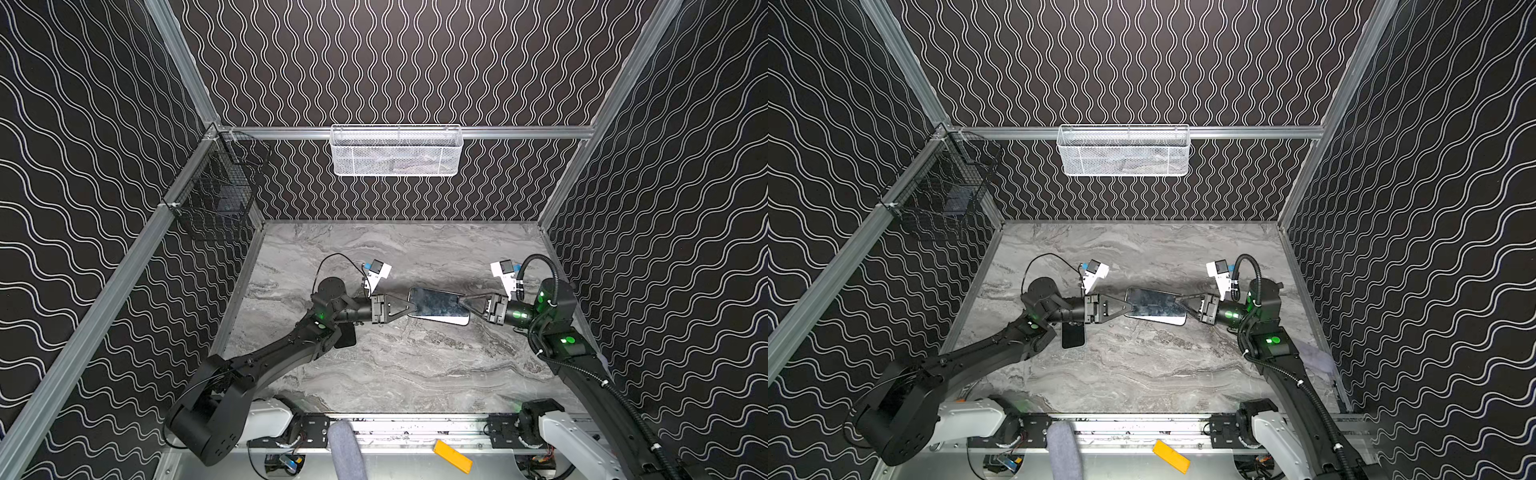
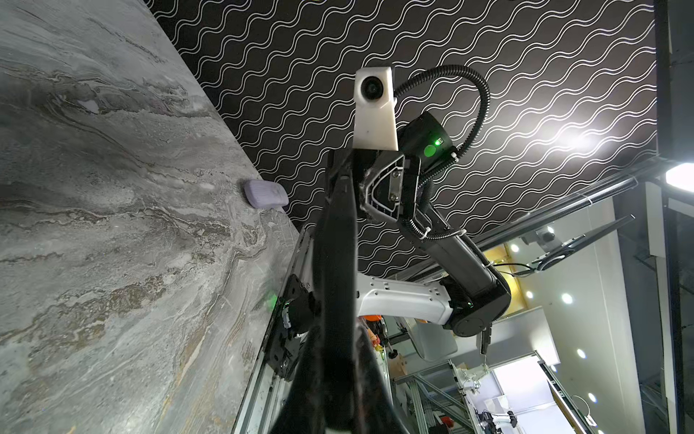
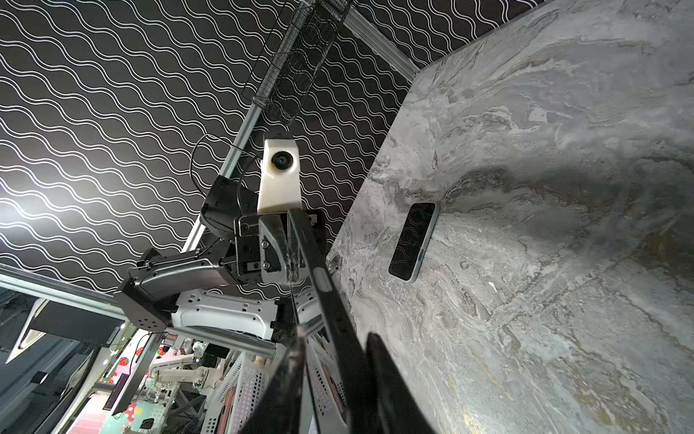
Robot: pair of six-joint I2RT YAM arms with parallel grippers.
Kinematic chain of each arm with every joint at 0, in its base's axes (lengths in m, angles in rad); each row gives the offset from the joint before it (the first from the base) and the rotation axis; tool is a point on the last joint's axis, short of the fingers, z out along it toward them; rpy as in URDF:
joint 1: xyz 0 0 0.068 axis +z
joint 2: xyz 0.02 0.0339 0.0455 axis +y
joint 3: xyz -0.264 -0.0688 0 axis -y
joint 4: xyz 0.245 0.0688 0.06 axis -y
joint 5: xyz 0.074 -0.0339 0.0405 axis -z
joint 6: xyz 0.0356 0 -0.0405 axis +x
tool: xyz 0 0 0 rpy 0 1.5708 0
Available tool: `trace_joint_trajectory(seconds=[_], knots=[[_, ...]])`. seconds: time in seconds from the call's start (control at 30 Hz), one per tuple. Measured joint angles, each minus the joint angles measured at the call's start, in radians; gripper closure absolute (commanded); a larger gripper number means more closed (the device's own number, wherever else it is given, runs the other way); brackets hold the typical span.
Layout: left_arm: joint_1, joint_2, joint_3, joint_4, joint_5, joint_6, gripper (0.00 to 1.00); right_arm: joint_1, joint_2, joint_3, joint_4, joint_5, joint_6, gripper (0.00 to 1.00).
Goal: Put the phone into the phone case
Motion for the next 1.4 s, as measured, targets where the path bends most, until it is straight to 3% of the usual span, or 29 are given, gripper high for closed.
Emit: trace_joint_trajectory(seconds=[0.17, 0.27, 0.37, 0.43, 0.47, 0.5, 0.77, 0.9, 1.07, 1.27, 1.4], knots=[[0.001, 0.003, 0.000, 0.002, 0.001, -0.001, 0.98, 0.010, -0.008, -0.010, 0.034, -0.008, 0.025, 0.88], [0.005, 0.002, 0.000, 0.000, 0.004, -0.001, 0.84, 0.013, -0.010, -0.010, 0.061, -0.018, 0.033, 0.97], [0.005, -0.006, 0.000, -0.018, -0.018, 0.000, 0.57, 0.016, -0.010, -0.008, 0.060, -0.006, 0.045, 1.00], [0.007, -0.018, 0.000, -0.035, -0.038, 0.005, 0.32, 0.019, -0.003, -0.006, 0.051, 0.012, 0.044, 1.00], [0.009, -0.027, 0.000, -0.042, -0.043, 0.011, 0.08, 0.019, 0.002, -0.006, 0.043, 0.023, 0.045, 1.00], [0.012, -0.037, 0.000, -0.051, -0.048, 0.023, 0.02, 0.019, 0.007, -0.005, 0.036, 0.034, 0.045, 1.00], [0.082, -0.180, -0.018, -0.208, -0.165, 0.109, 0.01, 0.015, 0.017, 0.020, -0.042, 0.174, 0.051, 1.00], [0.109, -0.303, -0.006, -0.414, -0.320, 0.212, 0.01, 0.016, -0.002, 0.000, -0.088, 0.286, 0.084, 1.00], [0.113, -0.427, 0.020, -0.612, -0.537, 0.320, 0.01, 0.039, -0.085, -0.111, -0.127, 0.482, 0.216, 1.00], [0.114, -0.469, 0.017, -0.700, -0.699, 0.363, 0.01, 0.161, -0.161, -0.202, -0.167, 0.747, 0.378, 1.00], [0.114, -0.467, 0.004, -0.705, -0.732, 0.366, 0.01, 0.290, -0.150, -0.253, -0.169, 0.905, 0.499, 1.00]])
